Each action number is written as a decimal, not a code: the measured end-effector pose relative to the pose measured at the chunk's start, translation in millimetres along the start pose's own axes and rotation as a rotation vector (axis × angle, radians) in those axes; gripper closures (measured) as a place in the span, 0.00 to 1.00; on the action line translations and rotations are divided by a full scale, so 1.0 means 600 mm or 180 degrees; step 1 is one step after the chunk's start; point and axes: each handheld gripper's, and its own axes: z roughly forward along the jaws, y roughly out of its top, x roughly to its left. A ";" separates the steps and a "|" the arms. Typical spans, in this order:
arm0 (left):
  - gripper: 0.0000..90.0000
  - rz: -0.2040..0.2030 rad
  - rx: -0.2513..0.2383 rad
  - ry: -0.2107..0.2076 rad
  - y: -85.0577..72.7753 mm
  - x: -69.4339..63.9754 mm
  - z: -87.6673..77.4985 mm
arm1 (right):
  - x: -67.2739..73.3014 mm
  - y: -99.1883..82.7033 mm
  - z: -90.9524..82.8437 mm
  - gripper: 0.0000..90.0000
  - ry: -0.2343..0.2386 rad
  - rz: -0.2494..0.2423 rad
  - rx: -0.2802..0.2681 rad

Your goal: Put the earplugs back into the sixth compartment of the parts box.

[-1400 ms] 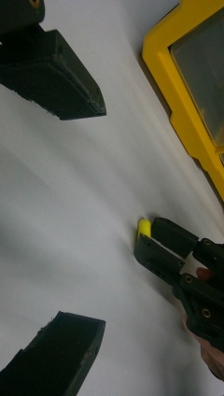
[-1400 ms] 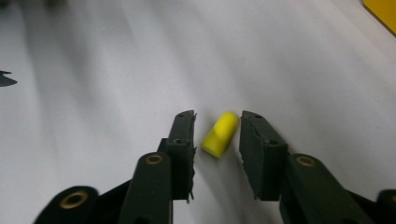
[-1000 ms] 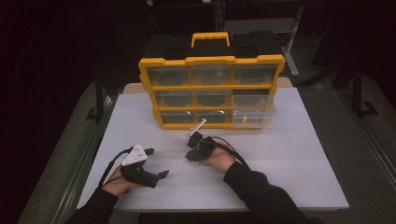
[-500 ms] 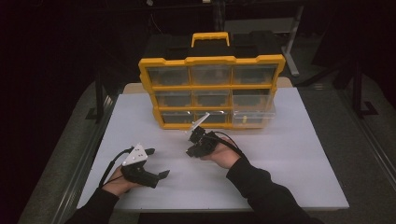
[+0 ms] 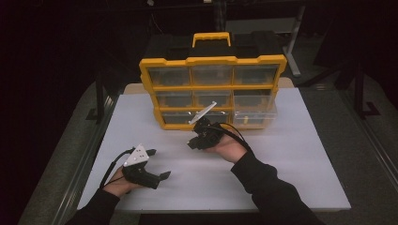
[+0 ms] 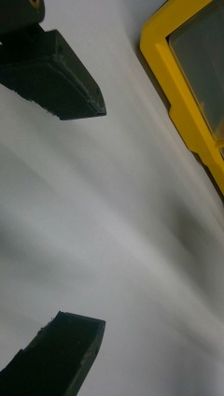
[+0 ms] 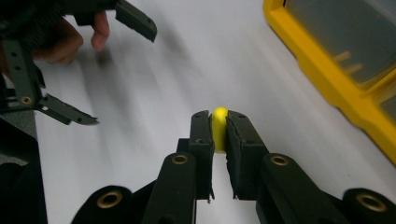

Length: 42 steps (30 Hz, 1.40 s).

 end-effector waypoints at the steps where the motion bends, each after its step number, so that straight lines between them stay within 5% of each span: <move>1: 0.00 -0.0008 0.0000 -0.0005 0.000 0.000 0.000 | 0.000 0.002 -0.003 0.89 0.0003 -0.0010 -0.0010; 17: 0.00 0.0000 -0.0009 0.0011 0.000 -0.001 -0.001 | 0.000 0.043 -0.071 0.88 -0.0052 -0.0118 -0.0083; 42: 0.00 0.0001 0.0016 0.0003 -0.001 -0.001 0.001 | -0.048 0.050 -0.204 0.89 -0.0262 0.0010 -0.0278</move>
